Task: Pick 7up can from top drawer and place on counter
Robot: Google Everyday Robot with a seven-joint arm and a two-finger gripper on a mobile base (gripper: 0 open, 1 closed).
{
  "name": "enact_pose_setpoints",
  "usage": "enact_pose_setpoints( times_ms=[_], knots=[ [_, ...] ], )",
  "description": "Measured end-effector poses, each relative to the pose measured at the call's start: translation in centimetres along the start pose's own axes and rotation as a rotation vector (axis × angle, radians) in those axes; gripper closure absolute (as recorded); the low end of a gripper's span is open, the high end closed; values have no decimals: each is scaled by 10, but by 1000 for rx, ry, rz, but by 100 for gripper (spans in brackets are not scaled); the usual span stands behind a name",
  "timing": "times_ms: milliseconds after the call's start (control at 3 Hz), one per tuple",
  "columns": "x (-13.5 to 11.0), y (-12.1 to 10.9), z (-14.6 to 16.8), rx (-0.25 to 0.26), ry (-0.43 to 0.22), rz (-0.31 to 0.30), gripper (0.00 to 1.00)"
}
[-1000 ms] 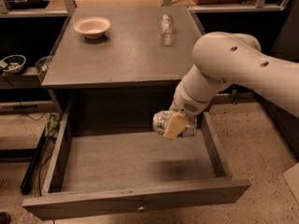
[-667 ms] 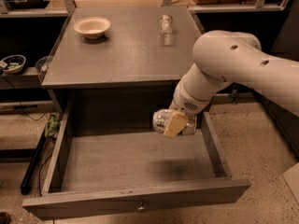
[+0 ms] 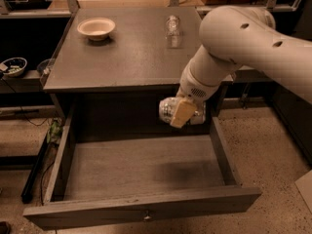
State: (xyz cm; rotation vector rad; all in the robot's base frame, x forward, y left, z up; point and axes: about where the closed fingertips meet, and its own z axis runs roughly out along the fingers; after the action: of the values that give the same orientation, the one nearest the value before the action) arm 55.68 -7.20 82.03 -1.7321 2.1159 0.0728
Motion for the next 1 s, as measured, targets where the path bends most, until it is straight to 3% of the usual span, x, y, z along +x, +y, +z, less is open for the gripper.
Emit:
enact_pose_setpoints(
  times_ms=[333,667,1000],
  knots=[
    [-30,-44,-53,91,6,-72,100],
    [-29,-48,-50,81,0,-61,100],
    [-32,-67,-42,57,1,-61,100]
  ],
)
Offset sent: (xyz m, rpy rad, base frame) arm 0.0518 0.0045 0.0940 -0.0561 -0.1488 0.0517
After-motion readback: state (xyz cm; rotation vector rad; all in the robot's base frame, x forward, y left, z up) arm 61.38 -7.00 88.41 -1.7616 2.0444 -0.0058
